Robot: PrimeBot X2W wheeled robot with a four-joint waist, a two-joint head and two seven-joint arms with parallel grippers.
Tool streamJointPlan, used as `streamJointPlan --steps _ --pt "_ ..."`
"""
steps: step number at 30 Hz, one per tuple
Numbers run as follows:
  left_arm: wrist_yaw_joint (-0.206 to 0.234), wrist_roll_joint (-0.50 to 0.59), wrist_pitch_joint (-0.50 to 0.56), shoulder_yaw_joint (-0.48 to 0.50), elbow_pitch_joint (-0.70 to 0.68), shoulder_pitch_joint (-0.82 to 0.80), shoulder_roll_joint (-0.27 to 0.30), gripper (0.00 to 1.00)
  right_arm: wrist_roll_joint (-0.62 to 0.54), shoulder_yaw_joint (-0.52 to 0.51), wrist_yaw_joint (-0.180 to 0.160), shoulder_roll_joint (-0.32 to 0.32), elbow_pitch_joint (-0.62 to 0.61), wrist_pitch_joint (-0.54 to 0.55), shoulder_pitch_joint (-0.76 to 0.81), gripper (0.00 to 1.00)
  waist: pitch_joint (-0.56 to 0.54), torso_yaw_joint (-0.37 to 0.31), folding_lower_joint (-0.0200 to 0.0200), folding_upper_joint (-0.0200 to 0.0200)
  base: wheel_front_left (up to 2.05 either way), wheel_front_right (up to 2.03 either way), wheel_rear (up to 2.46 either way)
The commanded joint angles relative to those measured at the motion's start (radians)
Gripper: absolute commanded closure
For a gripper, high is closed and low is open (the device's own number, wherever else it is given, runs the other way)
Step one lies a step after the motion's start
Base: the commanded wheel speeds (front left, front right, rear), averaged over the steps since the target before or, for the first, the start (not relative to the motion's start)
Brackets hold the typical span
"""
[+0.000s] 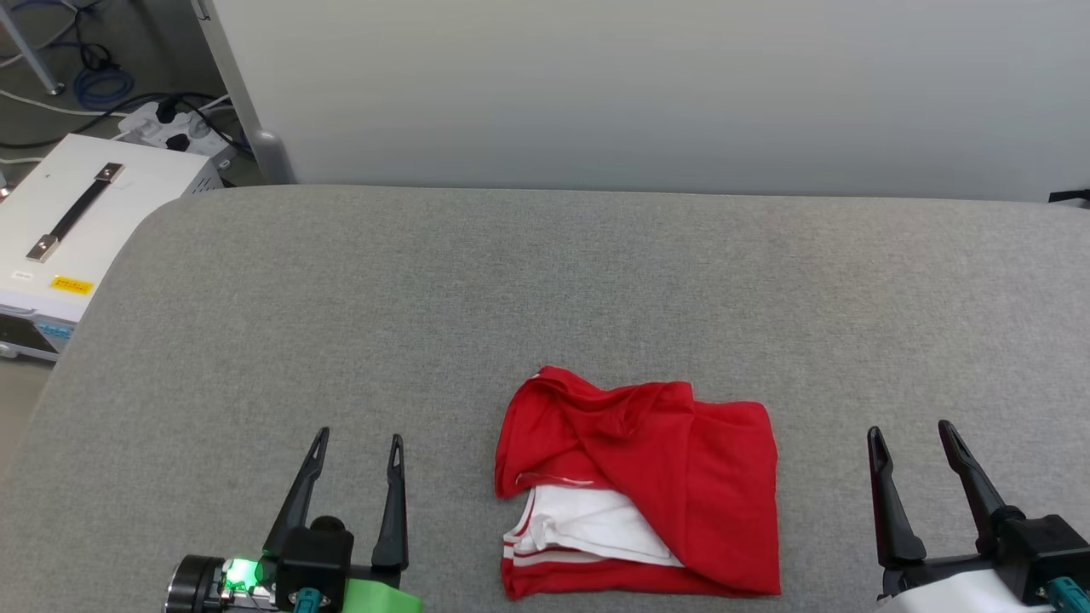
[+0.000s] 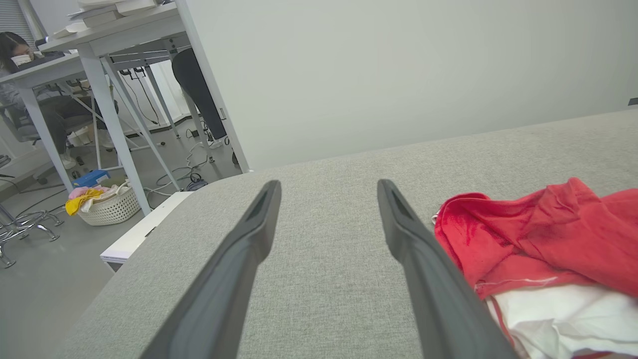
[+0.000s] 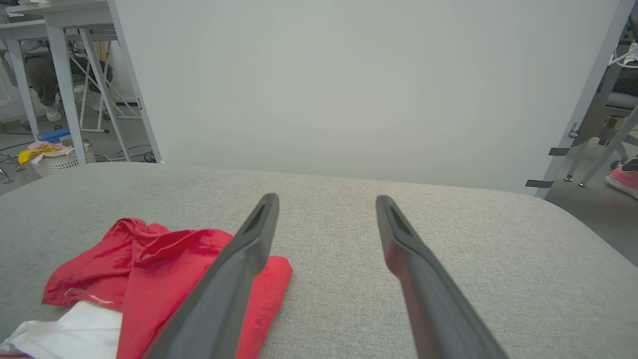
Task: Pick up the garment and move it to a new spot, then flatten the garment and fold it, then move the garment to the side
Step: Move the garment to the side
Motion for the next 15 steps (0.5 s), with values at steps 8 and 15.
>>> streamJointPlan --steps 8,15 --pt "0.012 0.002 -0.006 -0.001 0.0 -0.012 0.004 0.0 0.009 -0.006 -0.001 -0.059 -0.015 -0.004 -0.136 0.0 0.033 0.004 0.0 0.0 0.0 0.0 0.0" --pt "0.01 -0.003 -0.006 -0.005 0.003 -0.043 0.0 0.0 0.255 0.093 -0.001 -0.281 -0.005 0.346 -0.354 0.0 0.072 0.025 0.0 0.0 0.0 0.0 0.0"
